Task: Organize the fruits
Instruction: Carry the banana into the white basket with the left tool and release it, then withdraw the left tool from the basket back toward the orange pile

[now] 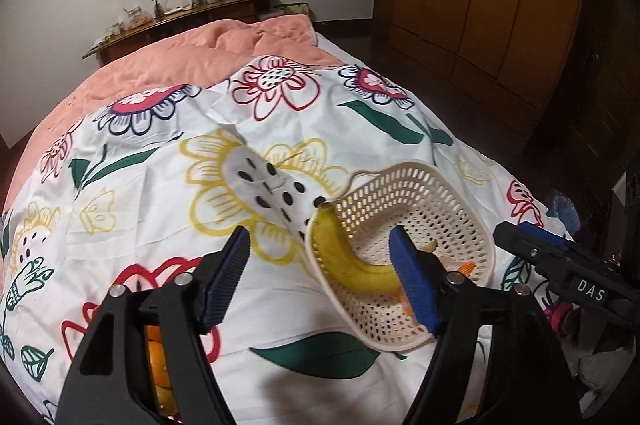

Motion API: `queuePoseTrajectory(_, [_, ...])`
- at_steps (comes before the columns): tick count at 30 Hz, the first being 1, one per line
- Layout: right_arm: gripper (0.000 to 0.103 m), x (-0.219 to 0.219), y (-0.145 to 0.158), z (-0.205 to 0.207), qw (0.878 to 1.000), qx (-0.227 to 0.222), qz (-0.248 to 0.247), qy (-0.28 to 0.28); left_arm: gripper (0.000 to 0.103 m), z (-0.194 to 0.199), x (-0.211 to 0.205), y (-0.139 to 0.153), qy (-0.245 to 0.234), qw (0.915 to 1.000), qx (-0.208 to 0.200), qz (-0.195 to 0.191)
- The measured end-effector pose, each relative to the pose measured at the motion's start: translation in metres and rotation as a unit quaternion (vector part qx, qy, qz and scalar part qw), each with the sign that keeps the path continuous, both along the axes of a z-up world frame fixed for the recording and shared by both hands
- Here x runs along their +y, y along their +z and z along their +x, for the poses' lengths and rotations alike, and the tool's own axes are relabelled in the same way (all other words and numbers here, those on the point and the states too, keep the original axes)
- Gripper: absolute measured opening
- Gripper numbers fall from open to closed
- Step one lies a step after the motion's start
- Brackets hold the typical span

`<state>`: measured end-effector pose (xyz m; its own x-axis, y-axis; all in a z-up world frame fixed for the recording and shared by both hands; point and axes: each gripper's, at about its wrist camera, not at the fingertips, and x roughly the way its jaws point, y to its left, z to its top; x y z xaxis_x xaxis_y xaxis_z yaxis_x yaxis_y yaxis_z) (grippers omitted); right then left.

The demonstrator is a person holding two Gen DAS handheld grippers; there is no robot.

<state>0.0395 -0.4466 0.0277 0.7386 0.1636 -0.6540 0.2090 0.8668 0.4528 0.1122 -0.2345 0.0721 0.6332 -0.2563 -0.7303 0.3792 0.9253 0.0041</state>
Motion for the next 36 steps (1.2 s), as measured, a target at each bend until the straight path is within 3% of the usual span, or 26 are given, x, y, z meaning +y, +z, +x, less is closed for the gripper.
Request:
queuePoseTrajectory(16, [0.074, 0.029, 0.012, 0.0, 0.999, -0.01, -0.01, 0.029, 0.095, -0.019, 0.036, 0.012, 0.044, 0.997, -0.055, 0.031])
queuePoseTrajectory(36, [0.078, 0.091, 0.027, 0.001, 0.995, -0.012, -0.044, 0.086, 0.099, -0.044, 0.091, 0.023, 0.101, 0.9902, -0.092, 0.03])
